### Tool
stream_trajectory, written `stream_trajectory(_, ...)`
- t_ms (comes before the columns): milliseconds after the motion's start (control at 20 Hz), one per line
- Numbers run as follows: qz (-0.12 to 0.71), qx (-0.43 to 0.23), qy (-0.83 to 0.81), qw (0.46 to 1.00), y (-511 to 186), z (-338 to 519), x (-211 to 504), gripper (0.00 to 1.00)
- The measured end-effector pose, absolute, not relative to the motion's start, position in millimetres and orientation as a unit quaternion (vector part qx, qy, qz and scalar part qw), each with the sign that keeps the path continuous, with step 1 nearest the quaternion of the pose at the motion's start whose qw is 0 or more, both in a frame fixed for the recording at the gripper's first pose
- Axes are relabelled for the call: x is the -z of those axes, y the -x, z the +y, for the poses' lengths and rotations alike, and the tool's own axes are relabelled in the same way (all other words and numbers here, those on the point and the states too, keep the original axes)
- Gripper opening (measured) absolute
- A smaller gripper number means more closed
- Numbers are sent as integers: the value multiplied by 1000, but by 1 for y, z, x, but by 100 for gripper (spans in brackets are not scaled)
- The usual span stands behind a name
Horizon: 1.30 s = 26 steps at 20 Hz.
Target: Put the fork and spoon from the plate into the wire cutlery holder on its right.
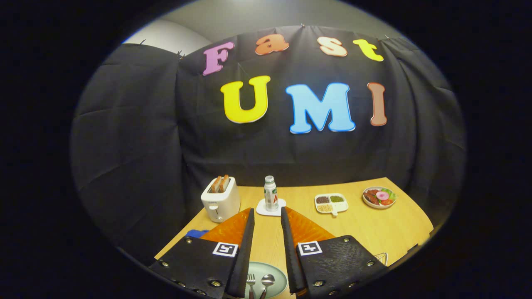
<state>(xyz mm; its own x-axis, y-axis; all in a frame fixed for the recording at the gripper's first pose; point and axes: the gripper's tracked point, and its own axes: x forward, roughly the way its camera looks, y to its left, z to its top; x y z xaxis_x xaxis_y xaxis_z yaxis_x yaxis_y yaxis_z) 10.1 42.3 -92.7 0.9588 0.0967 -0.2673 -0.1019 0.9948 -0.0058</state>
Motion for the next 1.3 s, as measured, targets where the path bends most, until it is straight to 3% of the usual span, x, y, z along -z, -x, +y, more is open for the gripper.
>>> stream_trajectory(650,420,-89,27,903,38,52,290,39)
stream_trajectory(950,498,-66,30,864,58,34,344,39)
stream_trajectory(1300,560,-82,42,823,78,36,385,39)
